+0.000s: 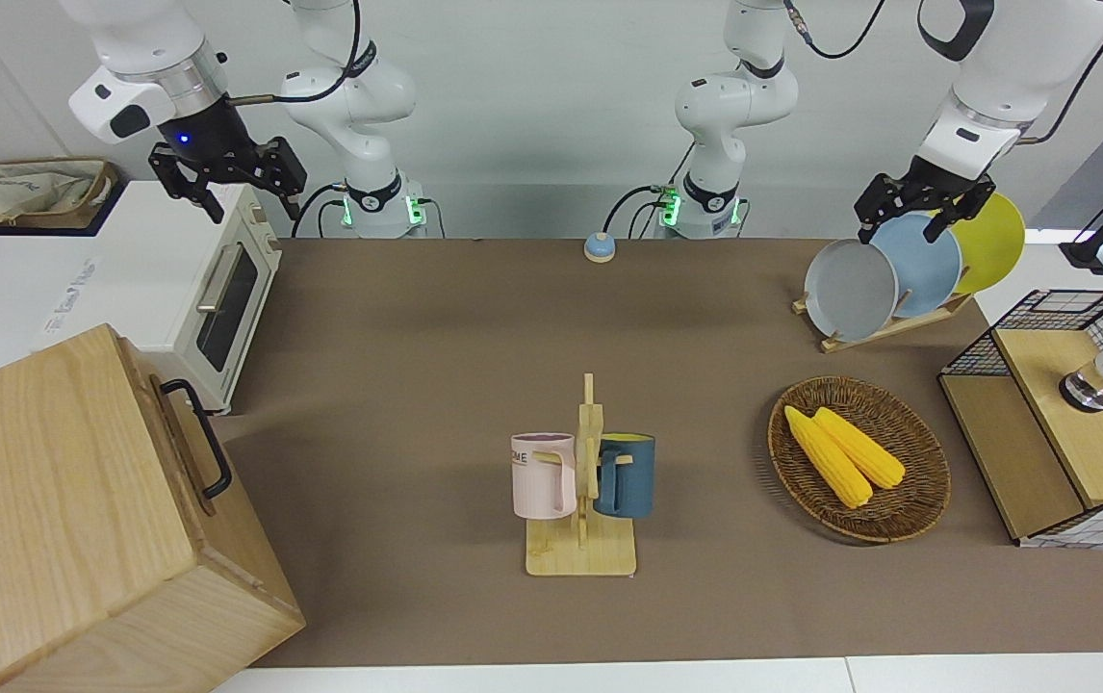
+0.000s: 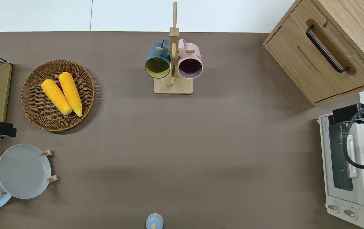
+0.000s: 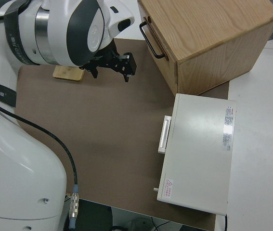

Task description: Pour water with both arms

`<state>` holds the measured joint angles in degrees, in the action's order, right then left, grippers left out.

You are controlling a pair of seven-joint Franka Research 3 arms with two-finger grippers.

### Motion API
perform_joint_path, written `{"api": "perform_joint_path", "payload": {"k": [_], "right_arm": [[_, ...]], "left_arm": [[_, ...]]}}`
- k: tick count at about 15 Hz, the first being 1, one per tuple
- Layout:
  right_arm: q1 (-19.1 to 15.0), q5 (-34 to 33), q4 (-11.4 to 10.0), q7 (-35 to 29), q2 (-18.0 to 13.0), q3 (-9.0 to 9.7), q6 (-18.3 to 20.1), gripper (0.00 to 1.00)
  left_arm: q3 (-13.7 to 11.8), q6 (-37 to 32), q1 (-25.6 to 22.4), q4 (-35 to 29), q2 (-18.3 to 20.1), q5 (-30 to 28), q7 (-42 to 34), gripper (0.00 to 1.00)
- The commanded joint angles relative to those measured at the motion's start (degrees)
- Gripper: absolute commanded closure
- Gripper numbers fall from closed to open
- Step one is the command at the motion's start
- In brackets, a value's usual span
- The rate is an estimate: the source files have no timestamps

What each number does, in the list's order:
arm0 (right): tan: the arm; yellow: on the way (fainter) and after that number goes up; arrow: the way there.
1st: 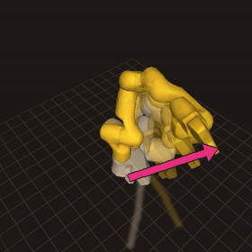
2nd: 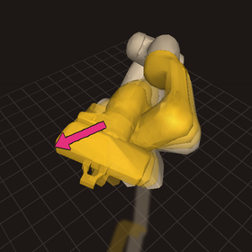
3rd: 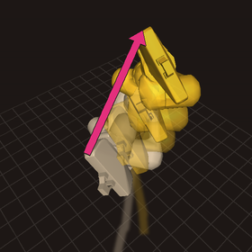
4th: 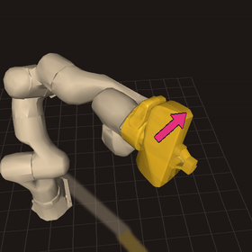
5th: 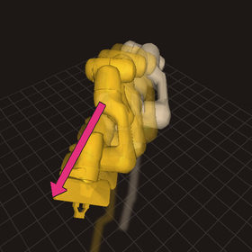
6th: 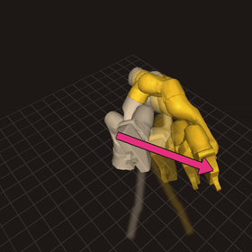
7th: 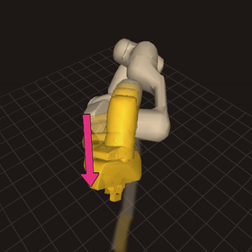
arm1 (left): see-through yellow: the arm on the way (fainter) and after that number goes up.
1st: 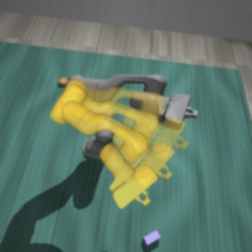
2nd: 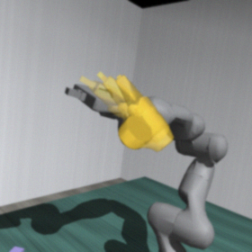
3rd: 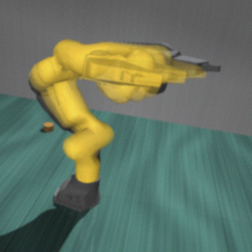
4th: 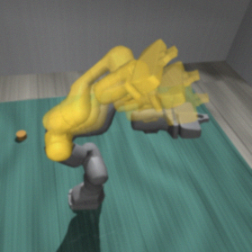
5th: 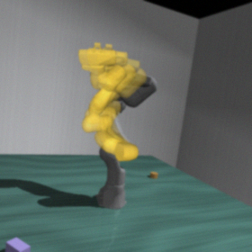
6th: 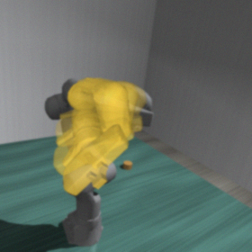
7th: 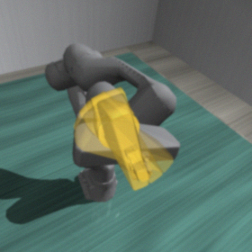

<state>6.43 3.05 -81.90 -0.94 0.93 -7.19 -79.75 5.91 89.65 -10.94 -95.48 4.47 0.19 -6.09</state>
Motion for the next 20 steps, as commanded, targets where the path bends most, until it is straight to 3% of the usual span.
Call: {"api": "perform_joint_path", "payload": {"k": [1,10,12,14,15,17,18,20], "right_arm": [[-1.50,0.29,-2.83,-0.62,-1.99,0.42,-0.76,0.009],[-0.98,0.55,-2.92,-1.08,-2.16,0.59,-0.76,0.009],[-0.98,0.73,-2.92,-0.99,-2.16,0.59,-0.76,0.009],[-1.06,0.47,-3.35,-1.16,-2.25,0.68,-1.02,0.009],[-0.98,0.47,-4.84,-1.25,-2.68,0.94,-2.68,0.009],[-0.98,0.73,-10.71,-0.99,-4.87,0.95,-7.94,0.009],[-0.89,0.73,-12.39,-1.08,-5.32,1.12,-10.32,0.009],[-0.80,0.29,-13.54,-1.25,-4.80,3.31,-12.88,0.009]], "left_arm": [[-0.29,-0.10,-0.48,-0.23,0.19,-0.28,-0.68,0.01],[-0.55,-0.18,-0.48,-0.14,0.37,-0.28,-0.85,0.01],[-1.25,-0.27,-0.57,-0.14,0.28,0.16,-1.99,0.01],[-3.79,-0.18,-0.66,-0.06,0.11,0.33,-6.28,0.01],[-5.11,-0.18,-0.75,0.03,0.10,0.42,-7.96,0.01],[-8.53,-0.18,-1.27,0.03,0.11,0.51,-12.51,0.01],[-9.94,-0.18,-1.54,0.38,-0.07,0.42,-16.11,0.01],[-12.67,-0.18,-2.41,1.78,-1.38,0.42,-21.83,0.01]]}}
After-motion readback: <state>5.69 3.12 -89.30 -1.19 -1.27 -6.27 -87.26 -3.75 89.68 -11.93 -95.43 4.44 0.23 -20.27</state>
